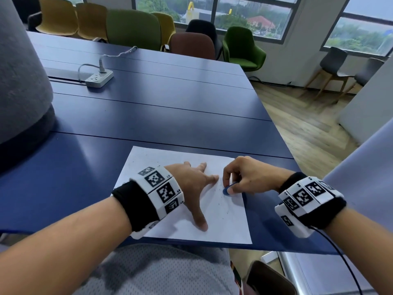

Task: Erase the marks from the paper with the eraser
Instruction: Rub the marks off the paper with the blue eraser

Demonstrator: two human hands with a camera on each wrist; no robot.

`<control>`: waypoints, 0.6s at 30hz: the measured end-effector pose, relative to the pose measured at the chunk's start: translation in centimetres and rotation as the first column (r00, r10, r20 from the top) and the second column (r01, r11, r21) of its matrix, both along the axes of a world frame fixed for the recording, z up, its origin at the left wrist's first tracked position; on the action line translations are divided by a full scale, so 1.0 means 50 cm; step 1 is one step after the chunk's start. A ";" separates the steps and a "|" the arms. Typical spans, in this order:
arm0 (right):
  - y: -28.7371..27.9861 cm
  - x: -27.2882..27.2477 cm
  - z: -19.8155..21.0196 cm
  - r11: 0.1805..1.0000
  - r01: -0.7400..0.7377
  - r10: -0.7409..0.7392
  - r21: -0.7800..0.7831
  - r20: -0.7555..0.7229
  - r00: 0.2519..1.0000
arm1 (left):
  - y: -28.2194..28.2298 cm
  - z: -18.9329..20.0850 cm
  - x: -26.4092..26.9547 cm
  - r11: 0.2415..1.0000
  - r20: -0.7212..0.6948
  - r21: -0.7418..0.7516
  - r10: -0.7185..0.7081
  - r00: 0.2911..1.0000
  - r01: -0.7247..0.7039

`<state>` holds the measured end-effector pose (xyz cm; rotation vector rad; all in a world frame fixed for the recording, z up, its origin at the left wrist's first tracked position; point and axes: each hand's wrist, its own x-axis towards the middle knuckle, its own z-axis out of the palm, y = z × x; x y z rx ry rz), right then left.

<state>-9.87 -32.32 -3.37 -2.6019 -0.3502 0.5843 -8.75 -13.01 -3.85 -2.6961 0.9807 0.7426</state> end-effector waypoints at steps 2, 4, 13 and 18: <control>0.004 -0.011 -0.002 1.000 -0.017 0.017 -0.004 0.017 1.000 | -0.001 -0.011 -0.005 1.000 0.005 0.009 -0.001 1.000 0.001; 0.017 -0.031 -0.003 0.995 -0.098 0.098 -0.012 -0.017 0.995 | -0.002 -0.015 -0.006 1.000 0.011 0.012 -0.005 1.000 0.005; 0.023 -0.031 -0.006 0.996 -0.090 0.091 -0.020 0.035 0.995 | -0.004 -0.018 -0.005 0.999 0.018 0.016 -0.032 0.999 0.032; 0.021 -0.033 -0.001 0.993 -0.101 0.104 -0.052 0.050 0.993 | -0.006 -0.018 -0.002 0.999 0.004 0.025 -0.024 1.000 0.024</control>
